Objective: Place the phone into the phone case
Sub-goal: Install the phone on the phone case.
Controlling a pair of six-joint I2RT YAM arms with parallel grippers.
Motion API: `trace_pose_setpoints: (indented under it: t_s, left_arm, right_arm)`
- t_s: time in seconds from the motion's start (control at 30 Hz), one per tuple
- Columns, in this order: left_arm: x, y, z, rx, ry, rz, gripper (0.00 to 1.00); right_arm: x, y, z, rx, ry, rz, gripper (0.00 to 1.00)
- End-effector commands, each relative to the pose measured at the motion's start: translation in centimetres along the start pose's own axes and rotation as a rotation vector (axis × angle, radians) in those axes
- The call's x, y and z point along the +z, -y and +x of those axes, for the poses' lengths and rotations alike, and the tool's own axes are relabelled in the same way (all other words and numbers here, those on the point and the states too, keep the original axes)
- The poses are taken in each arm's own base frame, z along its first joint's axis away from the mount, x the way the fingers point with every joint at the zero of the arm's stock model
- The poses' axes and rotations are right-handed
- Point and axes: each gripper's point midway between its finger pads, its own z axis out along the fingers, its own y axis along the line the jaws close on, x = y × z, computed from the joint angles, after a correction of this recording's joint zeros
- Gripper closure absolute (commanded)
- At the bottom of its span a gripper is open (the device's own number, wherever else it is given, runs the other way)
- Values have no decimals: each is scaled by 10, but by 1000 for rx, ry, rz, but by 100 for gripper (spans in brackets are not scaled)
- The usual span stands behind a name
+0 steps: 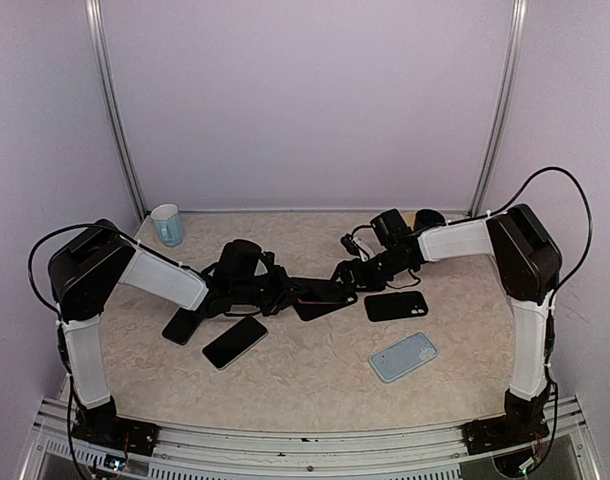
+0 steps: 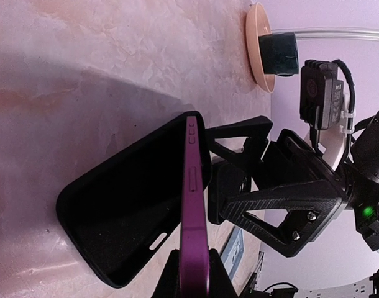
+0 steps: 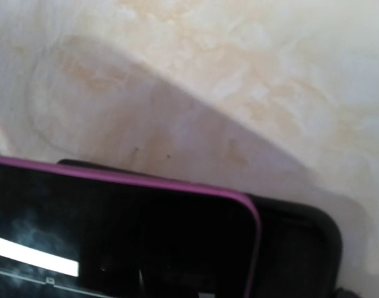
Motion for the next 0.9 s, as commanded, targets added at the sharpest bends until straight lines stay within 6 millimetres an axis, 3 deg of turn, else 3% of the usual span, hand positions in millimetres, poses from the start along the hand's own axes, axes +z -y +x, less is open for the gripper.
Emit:
trace_pose_setpoints:
  t_s: [0.0, 0.23, 0.43, 0.67, 0.87]
  left_arm:
    - [4, 17, -3, 1, 9, 46, 100]
    - [4, 16, 3, -35, -18, 47, 100]
    - [6, 3, 9, -87, -41, 17, 100]
    - [1, -12, 14, -146, -24, -28, 100]
    - [-5, -9, 13, -179, -2, -38, 100]
  right_arm:
    - [8, -12, 16, 14, -35, -31, 0]
    - [11, -24, 27, 18, -41, -57, 0]
    - [12, -34, 35, 13, -46, -69, 0]
    - [8, -33, 43, 19, -46, -53, 0]
    - [4, -33, 38, 18, -35, -33, 0]
